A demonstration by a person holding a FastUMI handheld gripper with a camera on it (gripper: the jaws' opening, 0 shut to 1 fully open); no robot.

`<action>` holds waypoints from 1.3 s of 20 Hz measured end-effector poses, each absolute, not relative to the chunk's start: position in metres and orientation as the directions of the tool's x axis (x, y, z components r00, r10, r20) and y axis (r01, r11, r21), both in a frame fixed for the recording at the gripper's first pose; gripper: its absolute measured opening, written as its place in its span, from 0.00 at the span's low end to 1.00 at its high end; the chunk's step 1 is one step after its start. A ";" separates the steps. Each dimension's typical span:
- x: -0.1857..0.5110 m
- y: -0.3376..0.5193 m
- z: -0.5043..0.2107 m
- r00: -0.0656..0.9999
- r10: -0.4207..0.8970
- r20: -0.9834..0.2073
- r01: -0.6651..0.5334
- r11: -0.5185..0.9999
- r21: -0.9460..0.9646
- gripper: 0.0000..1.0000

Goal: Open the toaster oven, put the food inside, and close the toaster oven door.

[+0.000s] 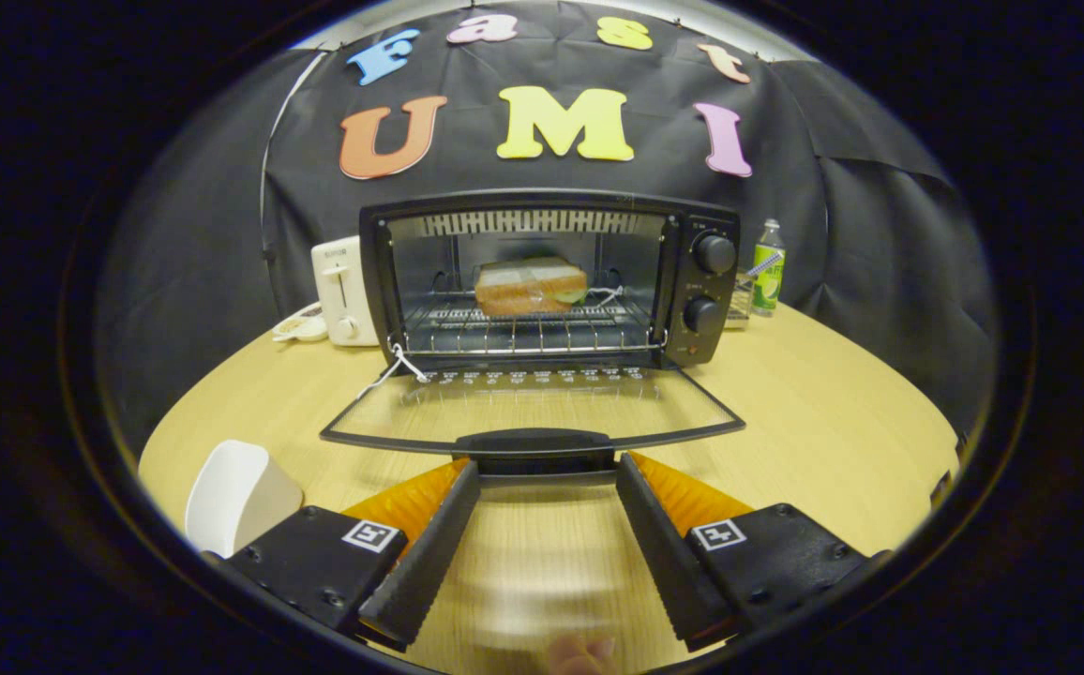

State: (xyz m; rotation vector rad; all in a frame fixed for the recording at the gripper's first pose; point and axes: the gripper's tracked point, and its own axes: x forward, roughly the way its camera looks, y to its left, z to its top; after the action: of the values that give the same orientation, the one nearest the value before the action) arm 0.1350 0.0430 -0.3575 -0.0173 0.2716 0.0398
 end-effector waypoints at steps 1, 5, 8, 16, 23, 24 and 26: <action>0.133 0.043 -0.354 0.969 0.033 -0.243 -0.040 0.999 -0.023 0.98; 0.137 0.044 -0.337 0.989 0.032 -0.144 -0.036 0.999 -0.026 0.98; 0.138 0.044 -0.335 0.992 0.045 -0.122 -0.046 0.999 -0.002 0.98; 0.137 0.047 -0.318 0.999 0.048 -0.020 -0.049 0.999 -0.025 0.98; 0.139 0.047 -0.298 0.998 0.029 0.058 -0.023 0.995 -0.093 0.98; 0.139 0.048 -0.294 0.997 0.024 0.070 -0.016 0.994 -0.104 0.98; 0.139 0.050 -0.286 0.996 0.019 0.088 -0.010 0.995 -0.103 0.98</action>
State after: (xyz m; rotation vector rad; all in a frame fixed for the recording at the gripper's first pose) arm 0.1392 0.0500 -0.2865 -0.1031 -0.0891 0.0149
